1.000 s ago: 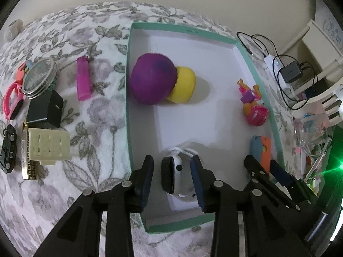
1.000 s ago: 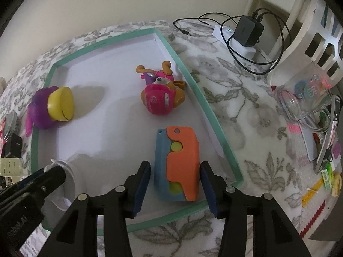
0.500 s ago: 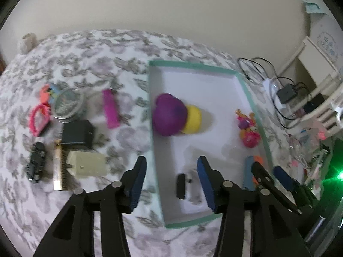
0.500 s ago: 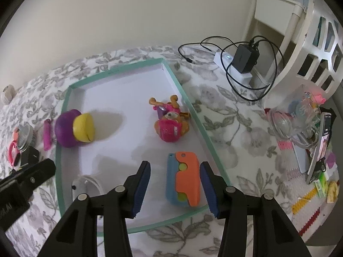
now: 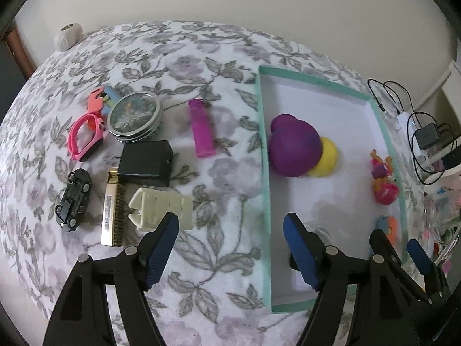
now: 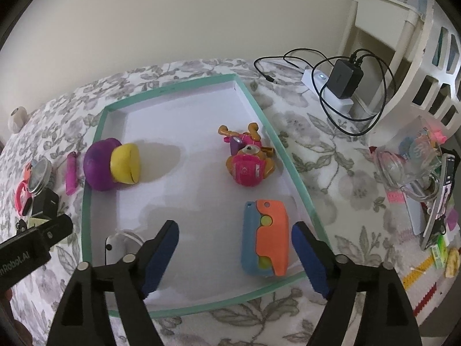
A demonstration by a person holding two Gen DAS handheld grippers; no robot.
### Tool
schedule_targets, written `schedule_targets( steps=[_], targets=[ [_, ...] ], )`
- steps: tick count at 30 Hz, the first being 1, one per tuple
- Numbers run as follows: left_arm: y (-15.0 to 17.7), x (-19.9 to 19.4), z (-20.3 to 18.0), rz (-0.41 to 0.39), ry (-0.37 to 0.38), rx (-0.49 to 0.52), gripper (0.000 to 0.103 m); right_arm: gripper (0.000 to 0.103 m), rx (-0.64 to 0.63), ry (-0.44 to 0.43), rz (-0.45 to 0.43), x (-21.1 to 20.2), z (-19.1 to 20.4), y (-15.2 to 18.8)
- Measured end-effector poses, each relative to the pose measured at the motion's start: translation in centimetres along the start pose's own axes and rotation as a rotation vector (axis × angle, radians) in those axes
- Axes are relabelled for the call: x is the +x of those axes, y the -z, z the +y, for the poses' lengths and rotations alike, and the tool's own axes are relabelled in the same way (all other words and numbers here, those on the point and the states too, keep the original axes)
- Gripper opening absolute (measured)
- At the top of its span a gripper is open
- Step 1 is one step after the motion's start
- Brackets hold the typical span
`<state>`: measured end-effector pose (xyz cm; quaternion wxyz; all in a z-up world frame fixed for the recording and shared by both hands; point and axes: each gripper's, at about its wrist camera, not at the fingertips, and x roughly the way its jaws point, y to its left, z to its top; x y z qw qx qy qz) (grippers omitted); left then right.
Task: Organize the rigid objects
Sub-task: 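Open both tools to release the items in the tray and withdraw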
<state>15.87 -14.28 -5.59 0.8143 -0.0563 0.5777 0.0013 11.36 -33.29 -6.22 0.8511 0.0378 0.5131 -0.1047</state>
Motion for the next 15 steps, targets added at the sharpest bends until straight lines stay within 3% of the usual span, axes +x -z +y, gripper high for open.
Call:
schedule_targets(
  steps=[3, 6, 15],
  targets=[
    [-0.02, 0.01, 0.22, -0.004, -0.004, -0.004, 0.087, 0.087, -0.003, -0.001, 0.0, 0.11, 0.1, 0.1],
    [-0.06, -0.13, 0.38, -0.014, -0.008, -0.009, 0.089, 0.102, -0.007, -0.002, -0.002, 0.18, 0.2, 0.19],
    [-0.15, -0.06, 0.93, -0.01, -0.01, -0.011, 0.1, 0.103, -0.024, 0.0, -0.002, 0.4, 0.55, 0.4]
  ],
)
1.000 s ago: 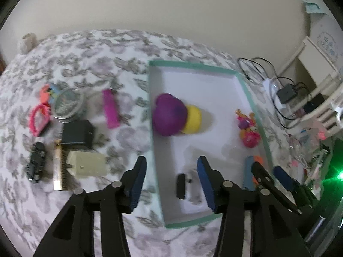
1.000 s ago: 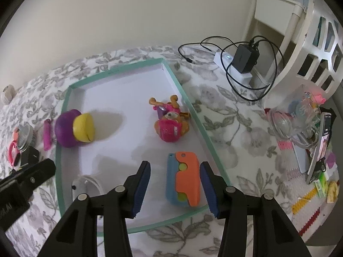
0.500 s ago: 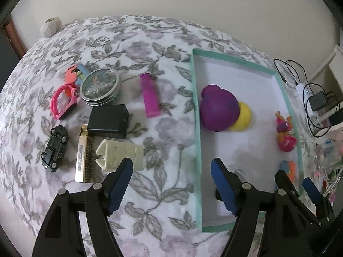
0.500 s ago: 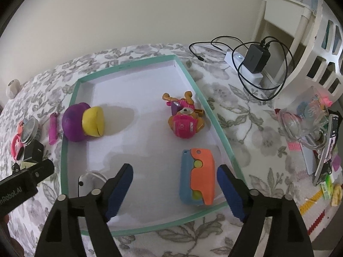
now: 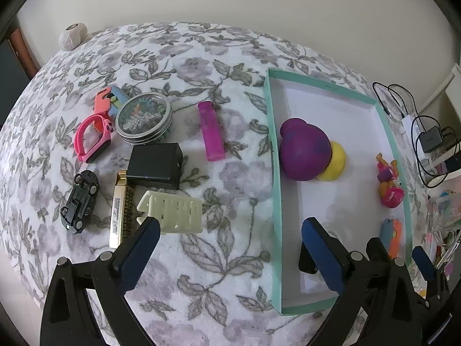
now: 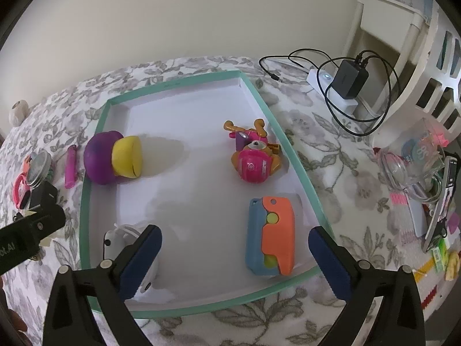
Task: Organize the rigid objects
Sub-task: 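Reach the left tool to the black toy car while the right tool reaches the cream ridged holder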
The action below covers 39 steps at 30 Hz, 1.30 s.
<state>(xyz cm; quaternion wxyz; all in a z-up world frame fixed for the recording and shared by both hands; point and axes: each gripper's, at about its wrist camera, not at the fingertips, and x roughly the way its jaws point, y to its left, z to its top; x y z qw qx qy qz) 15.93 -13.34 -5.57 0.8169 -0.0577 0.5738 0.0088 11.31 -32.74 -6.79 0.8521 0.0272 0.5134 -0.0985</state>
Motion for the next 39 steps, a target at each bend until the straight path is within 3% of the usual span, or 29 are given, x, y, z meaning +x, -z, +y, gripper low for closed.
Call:
schedule_targets(
  steps=[12, 21, 25, 33, 39],
  targets=[
    [-0.9, -1.2, 1.6, -0.02, 0.018, 0.005, 0.102, 0.103, 0.006, -0.025, 0.007, -0.6, 0.3, -0.3],
    [-3.3, -5.5, 6.5, -0.156, 0.042, -0.024, 0.102, 0.103, -0.01, -0.039, -0.081, -4.8, 2.5, -2.8],
    [-4.5, -7.6, 9.7, -0.22, 0.088, -0.088, 0.102, 0.103, -0.036, -0.062, -0.128, -6.9, 4.5, -4.2],
    [-6.1, -8.9, 15.8, -0.224, -0.08, -0.113, 0.102, 0.103, -0.107, -0.137, -0.186, -9.2, 10.2, -6.6],
    [-6.5, -7.7, 21.0, -0.171, -0.107, -0.22, 0.102, 0.103, -0.161, -0.218, -0.157, -8.2, 15.1, -6.7]
  ],
)
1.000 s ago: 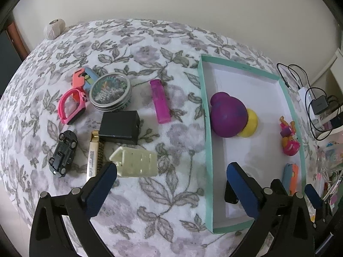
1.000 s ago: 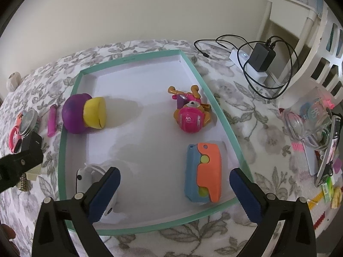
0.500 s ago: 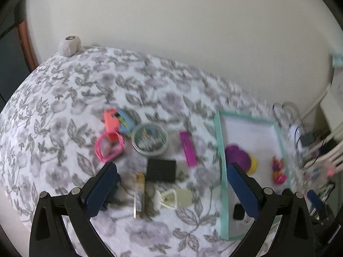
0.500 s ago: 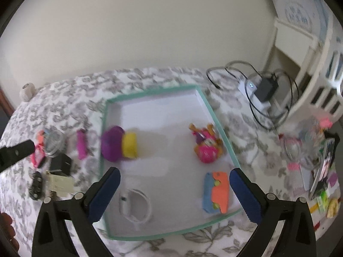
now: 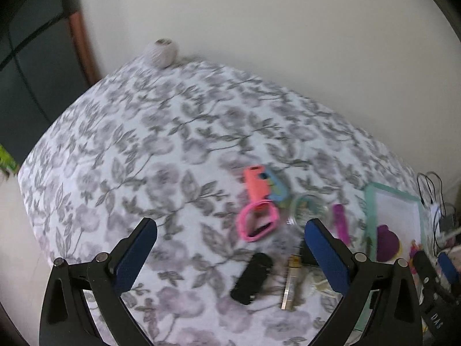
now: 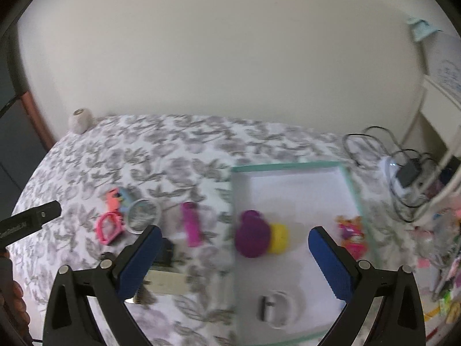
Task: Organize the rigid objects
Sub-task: 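Reach the left tool to the black toy car while the right tool reaches the cream ridged holder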
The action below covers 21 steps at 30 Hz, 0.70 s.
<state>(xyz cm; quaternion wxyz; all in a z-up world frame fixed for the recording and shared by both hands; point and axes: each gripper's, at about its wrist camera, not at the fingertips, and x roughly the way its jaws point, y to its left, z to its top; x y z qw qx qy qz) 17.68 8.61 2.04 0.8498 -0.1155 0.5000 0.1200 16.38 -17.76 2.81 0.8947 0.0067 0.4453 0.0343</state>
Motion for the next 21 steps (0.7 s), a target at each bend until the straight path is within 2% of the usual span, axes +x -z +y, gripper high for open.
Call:
schedule_targets(
  steps=[6, 14, 21],
  targets=[
    [0.2, 1.6, 2.4, 0.048, -0.018, -0.067, 0.102, 0.103, -0.047, -0.037, 0.071, 3.1, 3.0, 1.4],
    [2.0, 5.3, -0.3, 0.155, -0.006, 0.008, 0.102, 0.103, -0.062, -0.061, 0.189, 6.4, 3.9, 4.1],
    [4.1, 8.8, -1.7, 0.26, 0.018, 0.016, 0.102, 0.103, -0.053, -0.083, 0.256, 8.0, 4.2, 5.5]
  ],
)
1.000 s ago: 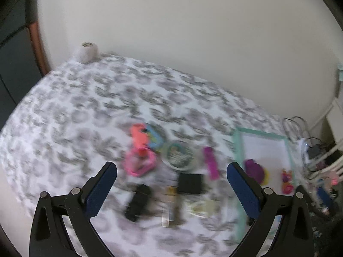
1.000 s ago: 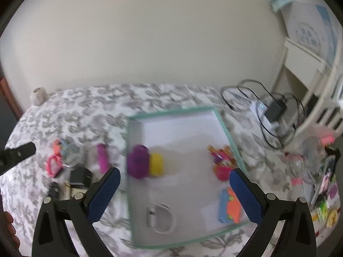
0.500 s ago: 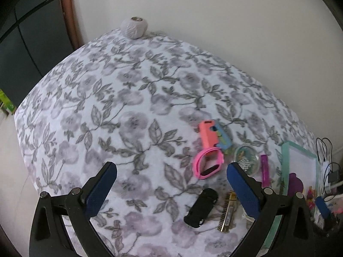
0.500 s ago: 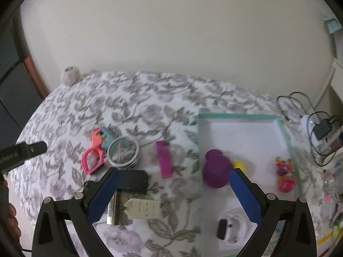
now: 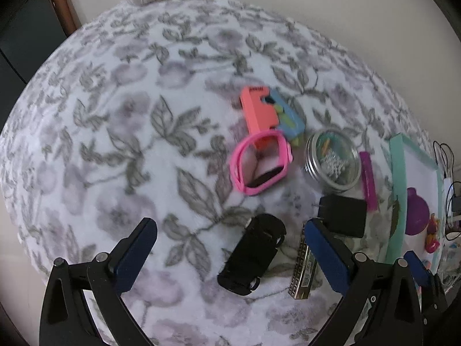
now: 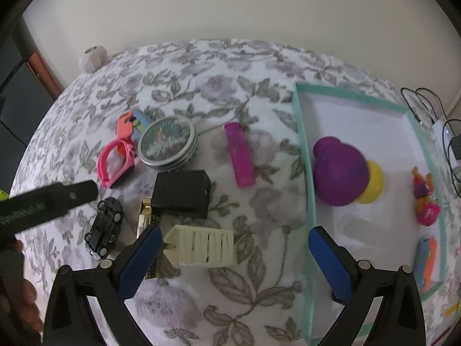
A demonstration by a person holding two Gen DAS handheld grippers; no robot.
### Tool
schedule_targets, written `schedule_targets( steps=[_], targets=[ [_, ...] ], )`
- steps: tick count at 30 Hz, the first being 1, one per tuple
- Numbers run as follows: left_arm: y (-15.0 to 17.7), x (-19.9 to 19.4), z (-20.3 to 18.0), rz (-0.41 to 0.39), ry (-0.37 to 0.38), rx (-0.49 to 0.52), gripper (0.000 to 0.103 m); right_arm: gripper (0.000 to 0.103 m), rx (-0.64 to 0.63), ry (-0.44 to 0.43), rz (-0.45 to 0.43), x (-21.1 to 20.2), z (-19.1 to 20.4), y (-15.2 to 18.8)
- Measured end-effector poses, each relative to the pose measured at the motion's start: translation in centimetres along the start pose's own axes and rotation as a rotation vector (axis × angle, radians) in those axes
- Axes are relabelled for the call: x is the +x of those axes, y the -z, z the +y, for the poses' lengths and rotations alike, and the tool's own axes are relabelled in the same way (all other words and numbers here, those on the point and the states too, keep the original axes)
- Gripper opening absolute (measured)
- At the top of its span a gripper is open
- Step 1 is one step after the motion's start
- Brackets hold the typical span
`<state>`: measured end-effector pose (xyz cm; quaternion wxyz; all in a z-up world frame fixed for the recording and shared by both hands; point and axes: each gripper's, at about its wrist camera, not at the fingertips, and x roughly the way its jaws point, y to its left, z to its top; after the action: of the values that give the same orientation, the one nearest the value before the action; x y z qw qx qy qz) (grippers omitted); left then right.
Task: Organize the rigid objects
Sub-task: 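Reach the left tool to the black toy car while the right tool reaches the cream ridged holder, then close the left tool on the black car while the right tool grips the cream holder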
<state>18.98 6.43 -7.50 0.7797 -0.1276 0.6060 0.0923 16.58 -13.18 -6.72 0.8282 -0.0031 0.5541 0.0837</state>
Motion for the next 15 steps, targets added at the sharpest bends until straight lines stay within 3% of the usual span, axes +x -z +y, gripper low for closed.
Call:
schedule_targets(
  steps=[4, 13, 15],
  targets=[
    [0.3, 1.0, 0.1, 0.019, 0.007, -0.028, 0.102, 0.103, -0.005, -0.022, 0.018, 0.8, 0.4, 0.3],
    [1.5, 3.1, -1.4, 0.074, -0.001, 0.025, 0.102, 0.095, 0.018, -0.08, 0.063, 2.5, 0.7, 0.9],
    [1.9, 3.6, -1.8, 0.087, 0.001, 0.034, 0.097, 0.091, 0.024, -0.103, 0.069, 2.7, 0.8, 1.0]
  ],
)
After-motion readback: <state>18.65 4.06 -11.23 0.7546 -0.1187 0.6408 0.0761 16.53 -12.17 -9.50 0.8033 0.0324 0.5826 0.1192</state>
